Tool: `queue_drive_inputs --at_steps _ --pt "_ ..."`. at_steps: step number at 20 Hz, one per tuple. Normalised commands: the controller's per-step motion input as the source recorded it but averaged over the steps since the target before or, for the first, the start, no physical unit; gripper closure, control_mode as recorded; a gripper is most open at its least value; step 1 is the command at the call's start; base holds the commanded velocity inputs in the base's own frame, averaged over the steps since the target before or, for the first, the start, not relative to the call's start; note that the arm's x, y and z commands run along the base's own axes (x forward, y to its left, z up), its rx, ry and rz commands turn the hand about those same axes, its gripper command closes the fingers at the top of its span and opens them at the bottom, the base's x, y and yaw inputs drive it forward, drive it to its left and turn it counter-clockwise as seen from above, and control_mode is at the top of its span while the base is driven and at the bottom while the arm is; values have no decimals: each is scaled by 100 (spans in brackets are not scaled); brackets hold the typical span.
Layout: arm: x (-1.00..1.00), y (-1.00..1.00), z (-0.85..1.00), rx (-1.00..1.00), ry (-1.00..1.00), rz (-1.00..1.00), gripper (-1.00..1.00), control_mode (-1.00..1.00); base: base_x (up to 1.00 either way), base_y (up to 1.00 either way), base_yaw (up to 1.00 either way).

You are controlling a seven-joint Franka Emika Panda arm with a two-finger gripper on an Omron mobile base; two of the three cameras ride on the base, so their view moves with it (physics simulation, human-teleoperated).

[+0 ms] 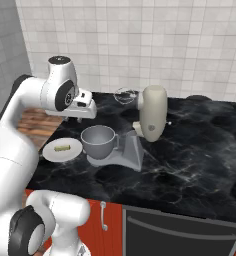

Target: Add butter and sugar cubes to the stand mixer bowl and then turn on the stand mixer to begin making frosting.

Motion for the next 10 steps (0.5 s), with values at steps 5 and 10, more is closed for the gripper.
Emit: queue_drive_inputs --at_steps 5,10 --pt "-4 5 0 -2 0 0 -100 -100 0 0 0" --pt "-12 65 0 -27 -1 9 -100 -100 0 0 0"
